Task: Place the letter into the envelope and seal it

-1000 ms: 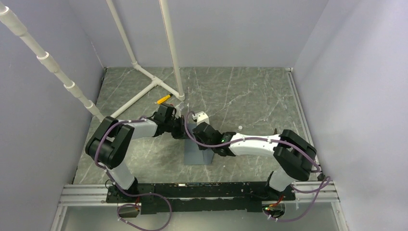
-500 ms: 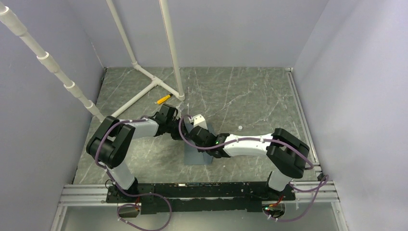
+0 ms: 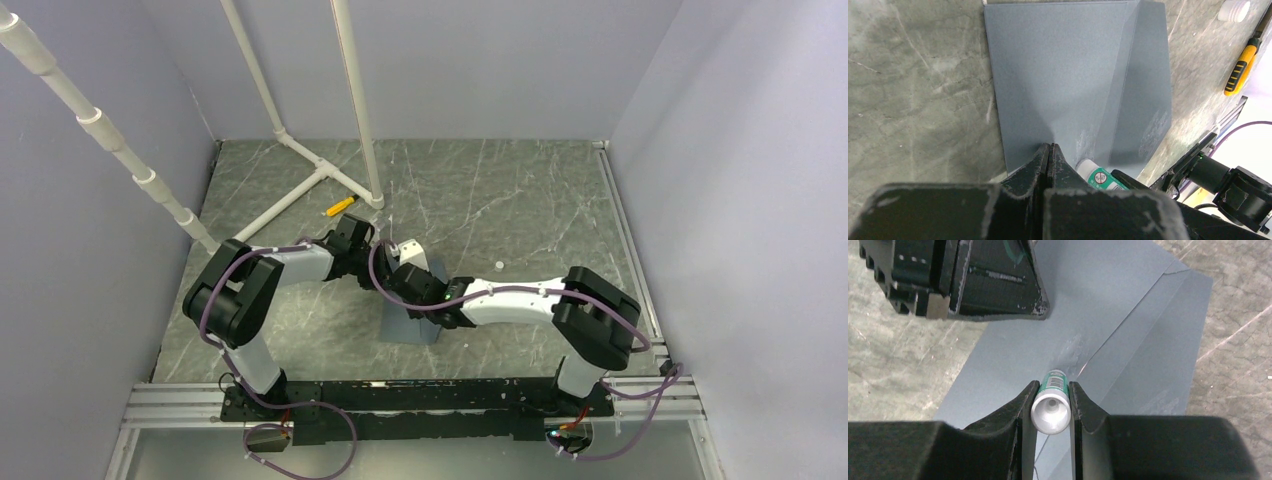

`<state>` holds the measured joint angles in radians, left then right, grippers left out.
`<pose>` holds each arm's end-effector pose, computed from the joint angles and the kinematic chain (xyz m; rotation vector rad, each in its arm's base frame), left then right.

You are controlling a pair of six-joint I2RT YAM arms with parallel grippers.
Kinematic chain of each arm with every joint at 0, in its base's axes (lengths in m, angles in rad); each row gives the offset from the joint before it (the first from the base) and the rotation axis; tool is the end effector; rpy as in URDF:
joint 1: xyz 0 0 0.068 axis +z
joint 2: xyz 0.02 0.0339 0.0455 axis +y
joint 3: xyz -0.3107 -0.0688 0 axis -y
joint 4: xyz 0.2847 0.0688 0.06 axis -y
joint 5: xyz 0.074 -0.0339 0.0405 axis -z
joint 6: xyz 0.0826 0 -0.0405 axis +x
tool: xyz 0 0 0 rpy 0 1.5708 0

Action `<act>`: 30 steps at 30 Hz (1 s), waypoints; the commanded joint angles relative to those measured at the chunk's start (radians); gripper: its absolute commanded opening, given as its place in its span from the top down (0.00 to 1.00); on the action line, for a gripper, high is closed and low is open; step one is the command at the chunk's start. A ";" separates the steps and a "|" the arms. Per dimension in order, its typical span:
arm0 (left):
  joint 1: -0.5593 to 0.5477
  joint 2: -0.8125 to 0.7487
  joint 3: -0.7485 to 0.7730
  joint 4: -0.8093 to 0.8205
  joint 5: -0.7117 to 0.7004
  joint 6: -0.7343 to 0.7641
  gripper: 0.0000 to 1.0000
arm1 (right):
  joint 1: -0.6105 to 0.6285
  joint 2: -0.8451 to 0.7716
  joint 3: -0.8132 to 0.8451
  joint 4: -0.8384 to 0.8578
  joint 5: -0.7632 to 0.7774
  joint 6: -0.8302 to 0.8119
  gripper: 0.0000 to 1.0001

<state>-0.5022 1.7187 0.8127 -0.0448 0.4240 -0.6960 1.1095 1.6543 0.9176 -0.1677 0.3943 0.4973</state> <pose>0.3127 -0.2105 0.1122 -0.0759 2.7054 -0.9676 0.2020 0.3351 0.1582 -0.5635 2.3322 0.2643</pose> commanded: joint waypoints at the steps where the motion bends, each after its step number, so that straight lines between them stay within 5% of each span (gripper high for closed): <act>1: -0.019 0.045 -0.020 -0.087 -0.113 0.029 0.98 | -0.016 0.064 0.031 -0.021 0.038 0.044 1.00; 13: -0.019 0.055 -0.017 -0.095 -0.118 0.032 0.98 | -0.044 0.077 -0.012 0.066 0.140 0.032 1.00; 21: -0.019 0.072 -0.011 -0.086 -0.102 0.025 0.97 | 0.028 -0.040 -0.198 0.310 0.026 -0.161 1.00; 30: -0.019 0.093 -0.003 -0.082 -0.093 0.022 0.97 | 0.089 -0.068 -0.261 0.388 -0.033 -0.203 1.00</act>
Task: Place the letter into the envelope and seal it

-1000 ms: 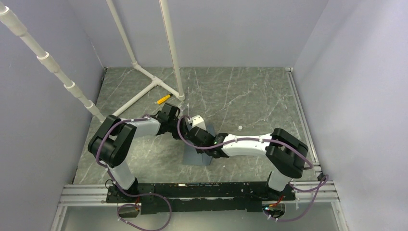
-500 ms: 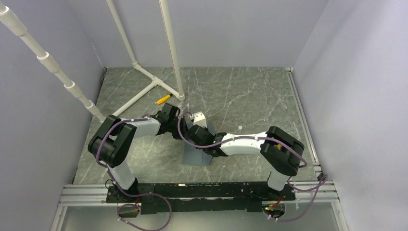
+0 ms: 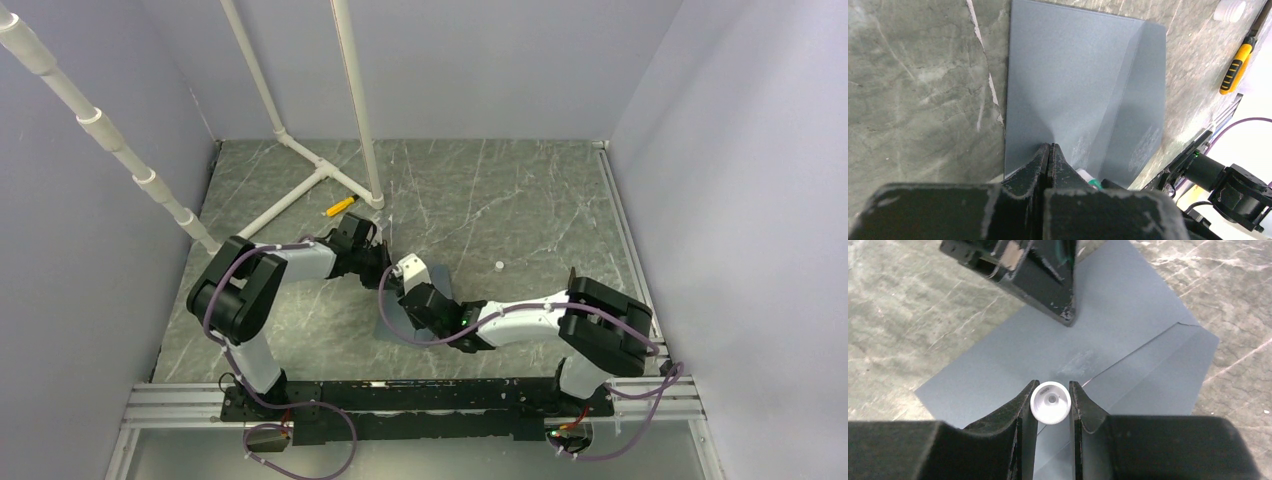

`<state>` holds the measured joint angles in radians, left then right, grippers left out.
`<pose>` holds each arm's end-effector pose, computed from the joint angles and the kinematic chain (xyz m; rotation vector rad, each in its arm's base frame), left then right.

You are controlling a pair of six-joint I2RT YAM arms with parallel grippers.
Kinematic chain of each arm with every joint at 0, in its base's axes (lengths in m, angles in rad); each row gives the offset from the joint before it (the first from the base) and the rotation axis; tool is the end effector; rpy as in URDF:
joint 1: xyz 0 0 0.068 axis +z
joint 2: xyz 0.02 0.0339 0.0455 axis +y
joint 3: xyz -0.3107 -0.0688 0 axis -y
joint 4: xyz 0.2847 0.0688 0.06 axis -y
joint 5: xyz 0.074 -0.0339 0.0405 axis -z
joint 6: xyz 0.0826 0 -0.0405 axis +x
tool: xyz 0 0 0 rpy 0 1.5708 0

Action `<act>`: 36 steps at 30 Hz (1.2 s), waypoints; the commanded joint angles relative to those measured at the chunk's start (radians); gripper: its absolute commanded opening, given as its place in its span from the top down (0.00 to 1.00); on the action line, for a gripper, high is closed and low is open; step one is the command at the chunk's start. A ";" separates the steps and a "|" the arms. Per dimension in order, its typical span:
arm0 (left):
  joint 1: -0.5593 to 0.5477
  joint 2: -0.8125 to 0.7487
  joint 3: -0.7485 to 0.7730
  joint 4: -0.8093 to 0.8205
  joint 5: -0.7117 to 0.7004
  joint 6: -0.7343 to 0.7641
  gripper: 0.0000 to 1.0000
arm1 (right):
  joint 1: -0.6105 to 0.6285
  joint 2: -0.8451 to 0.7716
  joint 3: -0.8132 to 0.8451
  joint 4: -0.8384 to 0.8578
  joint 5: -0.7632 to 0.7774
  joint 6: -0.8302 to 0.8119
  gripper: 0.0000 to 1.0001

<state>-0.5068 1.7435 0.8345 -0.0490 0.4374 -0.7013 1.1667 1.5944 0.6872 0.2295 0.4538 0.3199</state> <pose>0.3164 -0.2157 0.1101 -0.0735 2.7179 -0.9835 0.1770 0.3218 0.1438 -0.6747 2.0825 0.3352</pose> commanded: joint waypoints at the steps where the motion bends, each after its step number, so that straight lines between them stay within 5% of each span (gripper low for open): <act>1: -0.015 0.068 -0.026 -0.080 -0.109 0.028 0.98 | 0.034 -0.008 -0.034 -0.005 -0.089 -0.025 1.00; 16: -0.014 0.092 0.000 -0.120 -0.126 0.067 0.98 | -0.030 0.069 -0.060 0.157 0.142 -0.117 1.00; 36: -0.015 0.111 0.006 -0.118 -0.120 0.067 0.97 | 0.070 -0.058 -0.084 0.045 -0.049 0.006 1.00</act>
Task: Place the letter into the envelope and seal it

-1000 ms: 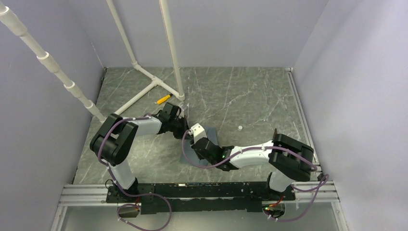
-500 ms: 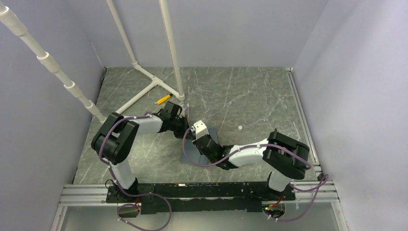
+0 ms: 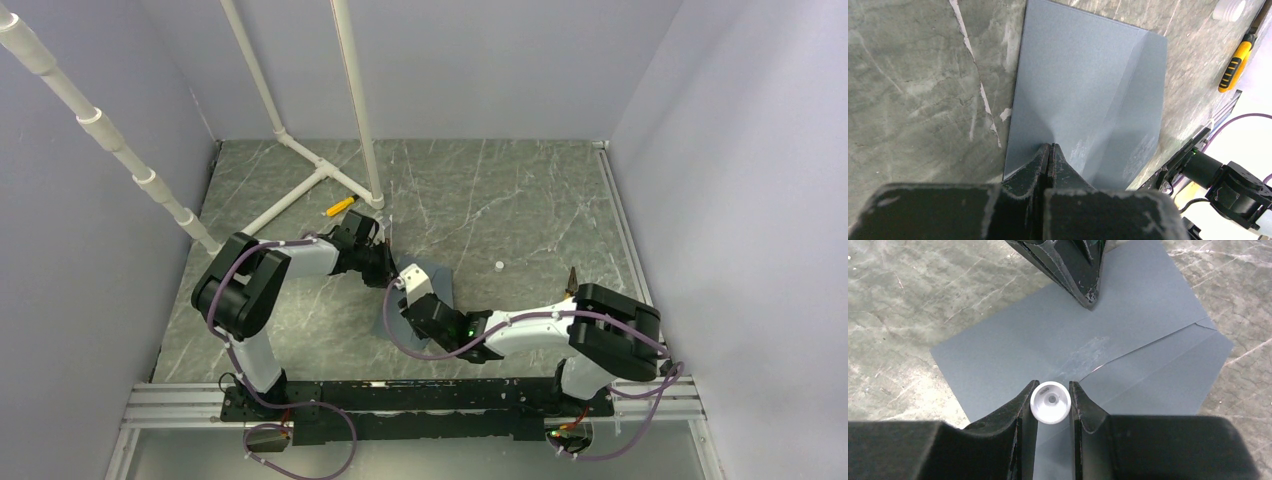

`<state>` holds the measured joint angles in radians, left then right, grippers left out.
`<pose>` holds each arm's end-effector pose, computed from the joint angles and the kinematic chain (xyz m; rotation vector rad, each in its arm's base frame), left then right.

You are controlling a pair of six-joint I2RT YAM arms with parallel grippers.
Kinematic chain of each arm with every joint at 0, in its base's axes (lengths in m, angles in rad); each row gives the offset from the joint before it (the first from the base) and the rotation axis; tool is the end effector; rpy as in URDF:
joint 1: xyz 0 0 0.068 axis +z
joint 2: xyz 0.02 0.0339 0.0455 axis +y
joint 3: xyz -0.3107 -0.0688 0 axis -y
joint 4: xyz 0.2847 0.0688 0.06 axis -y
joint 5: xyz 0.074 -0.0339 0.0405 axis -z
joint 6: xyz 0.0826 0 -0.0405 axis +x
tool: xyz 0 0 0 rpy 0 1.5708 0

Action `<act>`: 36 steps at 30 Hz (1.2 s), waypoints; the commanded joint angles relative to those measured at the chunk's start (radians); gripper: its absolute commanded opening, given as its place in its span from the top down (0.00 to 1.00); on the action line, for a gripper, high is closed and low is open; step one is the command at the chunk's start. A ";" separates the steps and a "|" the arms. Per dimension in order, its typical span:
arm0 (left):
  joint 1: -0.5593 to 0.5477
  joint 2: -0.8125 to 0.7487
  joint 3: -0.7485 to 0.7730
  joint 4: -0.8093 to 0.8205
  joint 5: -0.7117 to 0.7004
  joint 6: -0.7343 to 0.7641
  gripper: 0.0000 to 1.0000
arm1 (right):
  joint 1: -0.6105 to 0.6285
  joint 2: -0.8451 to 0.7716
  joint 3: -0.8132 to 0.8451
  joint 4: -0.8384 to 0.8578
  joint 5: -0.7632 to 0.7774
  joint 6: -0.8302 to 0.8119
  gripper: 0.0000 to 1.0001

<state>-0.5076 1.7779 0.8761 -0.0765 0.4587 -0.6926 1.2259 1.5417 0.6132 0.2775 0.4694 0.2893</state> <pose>0.3232 -0.2216 0.1086 -0.0586 2.7408 -0.9982 0.1525 0.3139 0.1426 -0.7426 2.0319 0.3581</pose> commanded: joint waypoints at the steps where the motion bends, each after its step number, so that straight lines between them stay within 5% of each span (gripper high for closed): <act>1: -0.014 0.075 -0.034 -0.092 -0.142 0.060 0.98 | 0.011 0.007 -0.007 -0.002 -0.055 0.035 1.00; 16: -0.014 0.068 -0.038 -0.093 -0.138 0.063 0.98 | -0.092 0.122 0.042 -0.003 0.162 -0.019 1.00; 30: -0.014 0.069 -0.031 -0.098 -0.138 0.065 0.98 | 0.013 0.035 0.035 -0.039 -0.058 0.005 1.00; 36: -0.014 0.072 -0.023 -0.101 -0.139 0.068 0.98 | 0.003 0.063 0.045 -0.106 0.002 0.041 1.00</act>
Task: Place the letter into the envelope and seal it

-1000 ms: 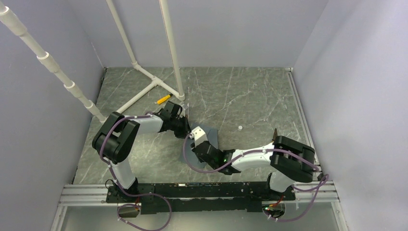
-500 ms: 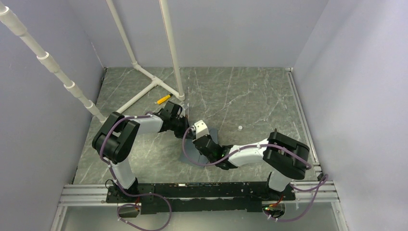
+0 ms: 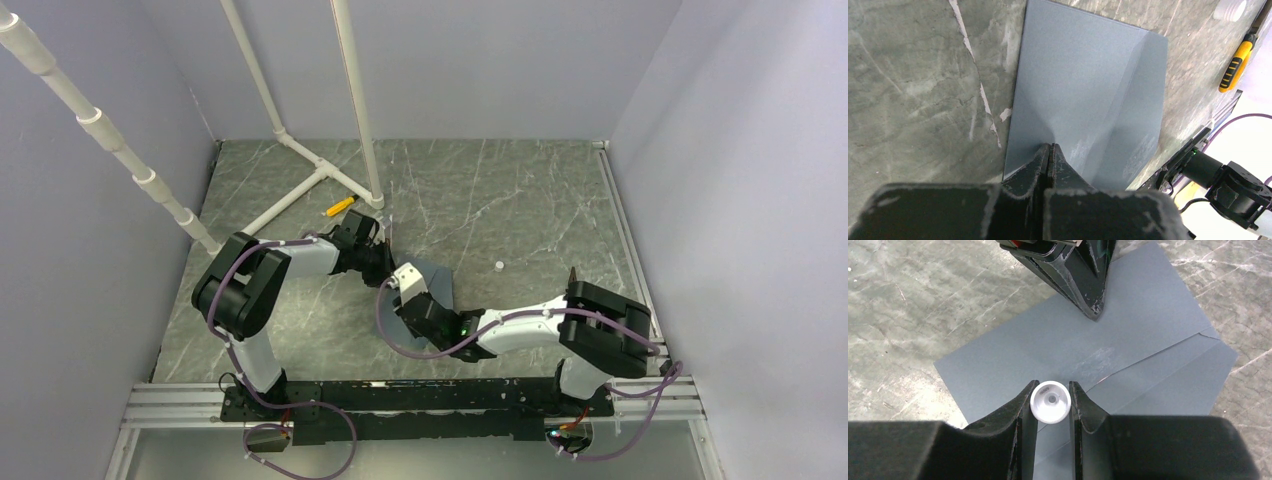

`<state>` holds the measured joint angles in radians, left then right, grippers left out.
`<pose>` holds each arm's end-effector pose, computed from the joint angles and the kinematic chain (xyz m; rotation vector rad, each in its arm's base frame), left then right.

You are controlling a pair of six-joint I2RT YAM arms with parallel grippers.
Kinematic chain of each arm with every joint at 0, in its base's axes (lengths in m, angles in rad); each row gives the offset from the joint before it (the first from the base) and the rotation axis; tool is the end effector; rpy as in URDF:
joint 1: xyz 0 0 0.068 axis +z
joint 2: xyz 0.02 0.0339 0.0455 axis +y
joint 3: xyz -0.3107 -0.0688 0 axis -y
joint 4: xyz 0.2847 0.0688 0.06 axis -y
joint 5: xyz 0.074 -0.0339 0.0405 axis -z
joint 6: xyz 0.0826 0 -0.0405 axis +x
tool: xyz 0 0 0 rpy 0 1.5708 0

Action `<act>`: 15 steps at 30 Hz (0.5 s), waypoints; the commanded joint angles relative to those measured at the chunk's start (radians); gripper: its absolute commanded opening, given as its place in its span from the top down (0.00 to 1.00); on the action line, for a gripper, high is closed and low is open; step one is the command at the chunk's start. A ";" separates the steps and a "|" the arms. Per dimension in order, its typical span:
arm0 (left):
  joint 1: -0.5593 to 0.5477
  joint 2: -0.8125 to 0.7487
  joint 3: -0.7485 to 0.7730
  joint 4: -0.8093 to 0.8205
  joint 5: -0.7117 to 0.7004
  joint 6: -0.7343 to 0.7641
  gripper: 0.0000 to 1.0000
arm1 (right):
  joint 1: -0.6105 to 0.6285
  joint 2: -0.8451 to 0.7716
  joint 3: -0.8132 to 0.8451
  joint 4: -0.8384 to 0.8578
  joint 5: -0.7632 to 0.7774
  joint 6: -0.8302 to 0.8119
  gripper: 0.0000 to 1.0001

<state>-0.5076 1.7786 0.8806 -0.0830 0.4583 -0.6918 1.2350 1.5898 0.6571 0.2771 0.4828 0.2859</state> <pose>0.3238 -0.2219 0.1092 -0.0586 2.7433 -0.9962 0.1549 0.3276 0.1415 -0.7490 2.0273 0.3455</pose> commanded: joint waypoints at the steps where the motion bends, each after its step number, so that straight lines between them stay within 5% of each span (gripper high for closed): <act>1: -0.014 0.073 -0.027 -0.096 -0.139 0.067 0.98 | -0.020 0.028 0.006 -0.113 -0.002 0.049 1.00; 15: -0.014 0.070 -0.011 -0.112 -0.142 0.072 0.97 | -0.175 0.107 0.065 -0.052 0.015 -0.018 1.00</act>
<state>-0.5087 1.7832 0.8928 -0.1005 0.4580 -0.6846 1.0702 1.6634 0.7162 0.3126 0.4858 0.3054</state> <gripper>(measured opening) 0.031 0.278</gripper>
